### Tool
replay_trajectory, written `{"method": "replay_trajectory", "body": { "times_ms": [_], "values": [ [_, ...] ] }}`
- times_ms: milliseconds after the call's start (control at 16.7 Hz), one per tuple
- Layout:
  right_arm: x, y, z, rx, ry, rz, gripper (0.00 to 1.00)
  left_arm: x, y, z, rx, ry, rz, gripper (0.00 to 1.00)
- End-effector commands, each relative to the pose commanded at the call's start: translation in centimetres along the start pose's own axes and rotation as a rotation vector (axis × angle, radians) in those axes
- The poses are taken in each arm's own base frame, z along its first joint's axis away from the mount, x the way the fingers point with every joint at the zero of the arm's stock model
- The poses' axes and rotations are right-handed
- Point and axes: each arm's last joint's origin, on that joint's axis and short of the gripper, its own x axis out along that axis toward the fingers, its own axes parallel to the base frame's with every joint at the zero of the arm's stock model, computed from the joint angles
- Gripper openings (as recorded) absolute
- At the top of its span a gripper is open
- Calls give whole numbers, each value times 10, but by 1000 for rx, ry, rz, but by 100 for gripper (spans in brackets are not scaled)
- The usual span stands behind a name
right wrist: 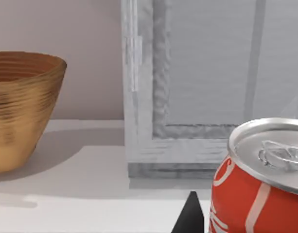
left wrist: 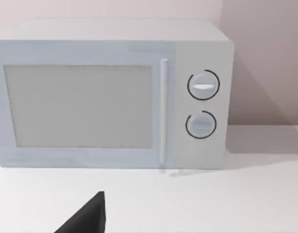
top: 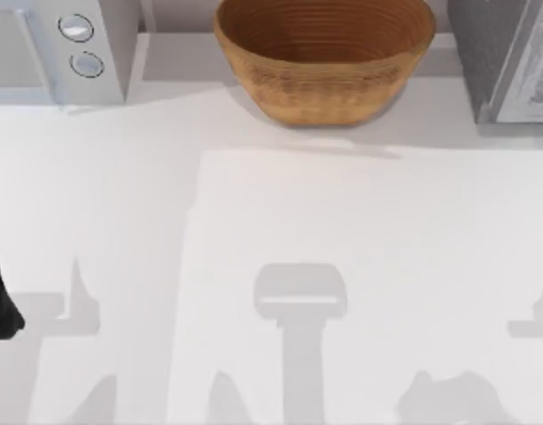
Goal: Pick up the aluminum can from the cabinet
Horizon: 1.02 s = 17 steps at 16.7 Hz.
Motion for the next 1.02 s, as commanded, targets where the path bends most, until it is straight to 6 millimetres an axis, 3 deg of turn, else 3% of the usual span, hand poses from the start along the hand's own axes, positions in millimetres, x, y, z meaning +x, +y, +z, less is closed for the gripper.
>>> {"method": "replay_trajectory", "body": {
  "times_ms": [240,360,480,660,780,900,1020],
  "values": [
    [0,0,0,3,8,3,0,0,0,0,0,0,0,100],
    [-2,3,13,29,-24,27,0,0,0,0,0,0,0,100],
    [-9,8,40,83,-86,75,0,0,0,0,0,0,0,100],
    [-31,15,100,224,-215,195,0,0,0,0,0,0,0,100],
    [-56,15,149,360,-313,307,0,0,0,0,0,0,0,100],
    [-91,6,200,534,-406,446,0,0,0,0,0,0,0,100],
    [-132,-18,249,744,-484,610,0,0,0,0,0,0,0,100]
  ]
}}
